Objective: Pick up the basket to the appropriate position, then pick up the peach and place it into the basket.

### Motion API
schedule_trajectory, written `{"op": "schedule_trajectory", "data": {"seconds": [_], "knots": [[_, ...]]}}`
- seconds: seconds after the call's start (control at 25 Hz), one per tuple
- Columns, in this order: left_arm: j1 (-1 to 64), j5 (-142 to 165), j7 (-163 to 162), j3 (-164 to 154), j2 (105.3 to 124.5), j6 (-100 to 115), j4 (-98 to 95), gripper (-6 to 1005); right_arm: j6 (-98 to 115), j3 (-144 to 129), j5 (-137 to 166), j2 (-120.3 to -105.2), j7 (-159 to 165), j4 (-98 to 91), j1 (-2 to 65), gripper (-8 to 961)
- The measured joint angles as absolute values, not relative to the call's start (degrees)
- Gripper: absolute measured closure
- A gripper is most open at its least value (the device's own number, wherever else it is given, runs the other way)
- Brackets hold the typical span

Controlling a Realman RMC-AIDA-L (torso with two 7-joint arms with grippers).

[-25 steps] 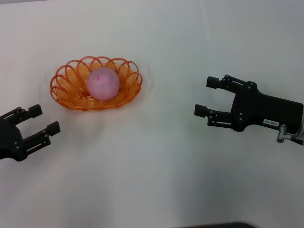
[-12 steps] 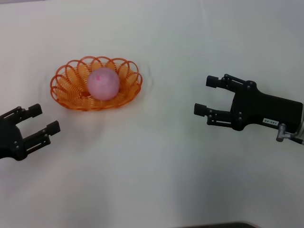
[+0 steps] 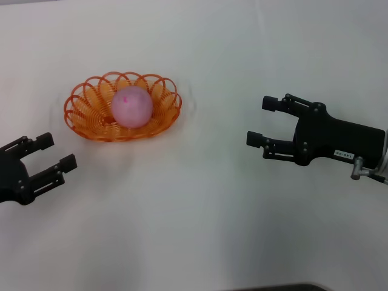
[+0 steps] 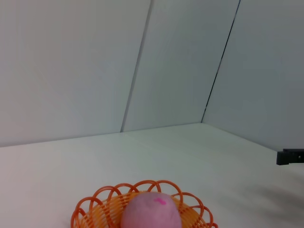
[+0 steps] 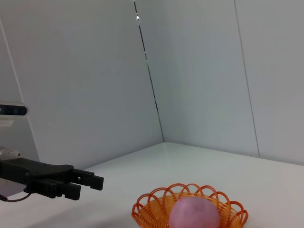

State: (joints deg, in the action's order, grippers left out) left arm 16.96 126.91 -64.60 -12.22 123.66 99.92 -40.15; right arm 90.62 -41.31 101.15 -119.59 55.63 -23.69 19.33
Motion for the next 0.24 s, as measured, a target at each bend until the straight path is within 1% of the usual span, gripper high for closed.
{"op": "schedule_trajectory", "data": {"seconds": [0.24], "knots": [[17.0, 126.9, -64.7, -12.2, 123.66, 99.9, -40.1, 291, 90.6, -41.3, 101.2, -119.7, 55.6, -23.6, 19.4, 57]]}}
